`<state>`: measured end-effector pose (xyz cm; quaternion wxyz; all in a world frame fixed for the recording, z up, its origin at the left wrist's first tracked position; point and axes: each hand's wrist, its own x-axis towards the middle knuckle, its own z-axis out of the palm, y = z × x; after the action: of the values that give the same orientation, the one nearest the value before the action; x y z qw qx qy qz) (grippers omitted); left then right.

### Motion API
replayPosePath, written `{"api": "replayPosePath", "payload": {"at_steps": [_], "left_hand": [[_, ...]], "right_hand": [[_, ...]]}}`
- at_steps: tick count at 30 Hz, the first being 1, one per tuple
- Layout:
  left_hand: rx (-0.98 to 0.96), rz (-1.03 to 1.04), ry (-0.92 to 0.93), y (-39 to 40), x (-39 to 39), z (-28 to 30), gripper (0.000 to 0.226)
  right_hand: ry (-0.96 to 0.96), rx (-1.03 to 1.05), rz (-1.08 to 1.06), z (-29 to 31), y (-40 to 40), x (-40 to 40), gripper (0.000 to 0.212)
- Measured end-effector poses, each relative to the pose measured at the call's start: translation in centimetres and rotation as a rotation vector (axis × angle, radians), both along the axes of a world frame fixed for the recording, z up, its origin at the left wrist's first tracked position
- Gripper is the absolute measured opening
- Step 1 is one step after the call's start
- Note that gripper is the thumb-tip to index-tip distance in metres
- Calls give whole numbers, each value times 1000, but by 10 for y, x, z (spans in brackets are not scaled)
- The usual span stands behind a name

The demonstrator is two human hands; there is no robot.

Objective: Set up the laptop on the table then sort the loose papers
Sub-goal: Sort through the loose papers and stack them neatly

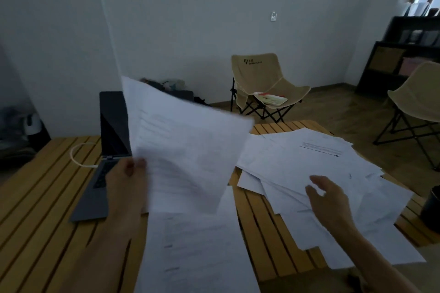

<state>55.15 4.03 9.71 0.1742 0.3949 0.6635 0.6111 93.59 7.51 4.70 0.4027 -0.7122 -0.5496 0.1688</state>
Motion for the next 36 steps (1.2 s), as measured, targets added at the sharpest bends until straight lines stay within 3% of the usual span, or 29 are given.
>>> {"api": "replayPosePath", "payload": {"at_steps": [4, 6, 10, 15, 20, 22, 25, 27, 29, 32, 36], "left_hand": [[-150, -37, -48, -4, -3, -9, 21], [-235, -80, -45, -9, 1, -15, 24], [-391, -167, -48, -28, 12, -32, 25], [-344, -236, 85, -39, 8, -26, 25], [-368, -615, 504, -12, -18, 46, 14], [-387, -665, 704, 8, -20, 75, 26], [-152, -674, 1049, 36, 2, 89, 35], [-35, -634, 1384, 48, 28, 72, 27], [-74, -641, 1564, 53, 60, 43, 30], [3, -758, 1698, 50, 89, -15, 27], [-94, -774, 1719, 46, 88, -68, 28]], "right_hand": [[-413, -347, 118, -12, 30, 16, 78], [-557, -401, 155, -16, 43, 21, 84], [-701, -342, 154, -21, 46, 24, 65], [-689, -271, 153, -23, 36, 22, 49], [-676, -257, 164, -25, 35, 24, 43], [-711, -209, 160, -32, 37, 26, 33], [-725, -109, 145, -43, 38, 31, 25], [-733, -73, 138, -47, 38, 33, 26], [-736, -48, 149, -50, 37, 35, 24], [-747, -29, 178, -53, 35, 36, 18], [-730, -10, 195, -56, 34, 38, 18]]}}
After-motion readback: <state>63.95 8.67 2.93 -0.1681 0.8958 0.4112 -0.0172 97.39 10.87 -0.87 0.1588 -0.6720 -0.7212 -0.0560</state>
